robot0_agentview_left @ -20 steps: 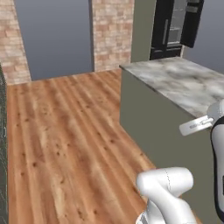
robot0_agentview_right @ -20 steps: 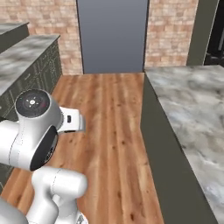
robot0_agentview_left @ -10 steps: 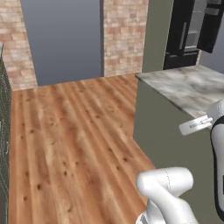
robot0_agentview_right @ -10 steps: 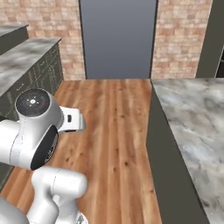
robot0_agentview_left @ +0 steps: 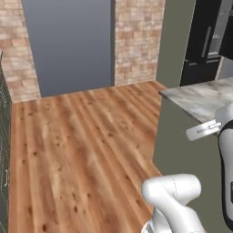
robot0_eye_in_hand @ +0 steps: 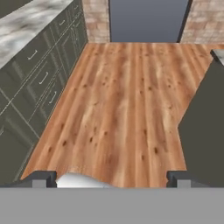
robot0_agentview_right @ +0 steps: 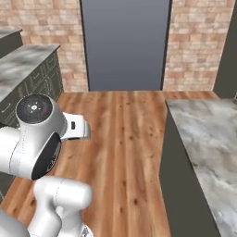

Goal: Pick up the pear and orange from the fridge and place one fruit on each plate on the dining counter.

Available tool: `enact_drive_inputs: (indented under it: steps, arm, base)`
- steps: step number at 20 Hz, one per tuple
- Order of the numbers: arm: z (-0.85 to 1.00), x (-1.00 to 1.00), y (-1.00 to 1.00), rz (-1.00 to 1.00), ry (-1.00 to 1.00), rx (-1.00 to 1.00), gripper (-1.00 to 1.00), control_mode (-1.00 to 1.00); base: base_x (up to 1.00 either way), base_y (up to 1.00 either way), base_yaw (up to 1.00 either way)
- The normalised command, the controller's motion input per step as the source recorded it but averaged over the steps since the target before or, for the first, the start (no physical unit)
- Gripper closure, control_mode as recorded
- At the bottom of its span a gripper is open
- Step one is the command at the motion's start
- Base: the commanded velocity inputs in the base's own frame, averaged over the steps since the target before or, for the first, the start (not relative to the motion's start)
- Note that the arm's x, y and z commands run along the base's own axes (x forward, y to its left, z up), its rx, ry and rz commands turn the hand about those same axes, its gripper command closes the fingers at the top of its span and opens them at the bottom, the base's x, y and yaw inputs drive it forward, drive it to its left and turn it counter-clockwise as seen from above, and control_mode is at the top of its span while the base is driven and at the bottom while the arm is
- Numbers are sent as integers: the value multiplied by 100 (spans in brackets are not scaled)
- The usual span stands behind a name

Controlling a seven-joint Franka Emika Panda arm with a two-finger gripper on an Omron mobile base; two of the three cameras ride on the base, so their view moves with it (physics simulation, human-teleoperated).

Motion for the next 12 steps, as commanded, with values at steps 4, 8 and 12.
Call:
enact_drive_inputs:
  steps: [4,8,12]
  arm:
    - [0,0,0,0,0,0,-100,100]
    - [0,0,0,0,0,0,-100,100]
    - [0,0,0,0,0,0,-100,100]
  base:
    - [100,4,-2]
    - [100,12,-13]
    - [100,22,-23]
